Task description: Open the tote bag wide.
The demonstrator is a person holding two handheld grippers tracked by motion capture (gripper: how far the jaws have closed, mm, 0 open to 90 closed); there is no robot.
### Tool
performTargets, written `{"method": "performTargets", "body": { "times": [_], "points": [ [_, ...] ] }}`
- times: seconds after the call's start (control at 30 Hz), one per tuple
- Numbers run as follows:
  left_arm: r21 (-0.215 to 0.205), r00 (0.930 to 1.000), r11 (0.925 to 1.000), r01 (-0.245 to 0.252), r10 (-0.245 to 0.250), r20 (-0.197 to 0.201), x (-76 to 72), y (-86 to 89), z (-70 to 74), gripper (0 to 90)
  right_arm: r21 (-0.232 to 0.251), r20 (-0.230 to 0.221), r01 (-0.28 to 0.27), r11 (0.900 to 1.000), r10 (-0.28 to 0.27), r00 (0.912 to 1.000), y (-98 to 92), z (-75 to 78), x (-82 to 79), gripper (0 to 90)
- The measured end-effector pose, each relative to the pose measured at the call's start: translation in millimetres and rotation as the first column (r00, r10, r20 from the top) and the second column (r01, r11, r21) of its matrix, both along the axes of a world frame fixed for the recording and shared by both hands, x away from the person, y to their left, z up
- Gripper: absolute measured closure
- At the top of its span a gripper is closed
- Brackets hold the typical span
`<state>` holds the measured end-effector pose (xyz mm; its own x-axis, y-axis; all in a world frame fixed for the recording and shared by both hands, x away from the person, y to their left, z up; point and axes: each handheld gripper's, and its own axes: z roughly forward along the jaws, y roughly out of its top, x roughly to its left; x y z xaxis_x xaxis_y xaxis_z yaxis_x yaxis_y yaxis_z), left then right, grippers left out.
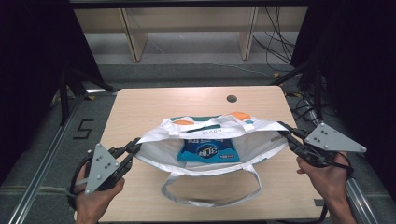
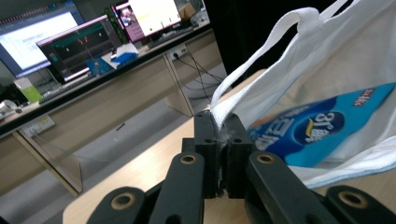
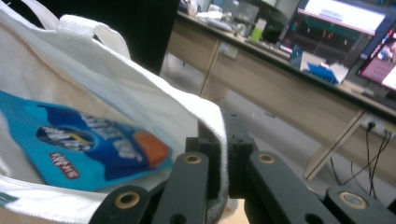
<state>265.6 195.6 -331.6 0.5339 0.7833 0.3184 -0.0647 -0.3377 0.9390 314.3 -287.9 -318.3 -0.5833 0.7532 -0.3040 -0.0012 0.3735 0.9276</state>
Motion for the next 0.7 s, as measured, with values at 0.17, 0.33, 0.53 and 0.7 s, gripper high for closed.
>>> {"method": "performTargets", "body": {
  "times": [0.17,0.33,0.53,0.7],
  "points": [
    [-0.024,0.9977,0.9997,0.010,-0.008,0.068,-9.9,3.4,25.5,87.1,-0.012,0.043,-0.032,0.999,0.032,0.9985,-0.7,27.0,-8.8,88.6],
    [-0.108,0.9963,0.9939,0.022,-0.013,0.085,-5.0,8.7,42.6,87.1,-0.010,0.057,-0.069,0.998,0.070,0.9960,-1.3,53.1,-8.5,88.6],
    [-0.187,0.9996,0.9820,0.030,-0.029,0.006,24.7,13.2,30.0,86.6,-0.029,0.024,-0.054,0.998,0.055,0.9982,2.4,57.0,16.1,88.6],
    [-0.161,0.9930,0.9864,0.032,-0.050,-0.107,42.8,9.0,2.7,86.3,-0.017,-0.045,-0.034,0.999,0.033,0.9984,-0.3,29.4,32.2,88.5]
  ]
}}
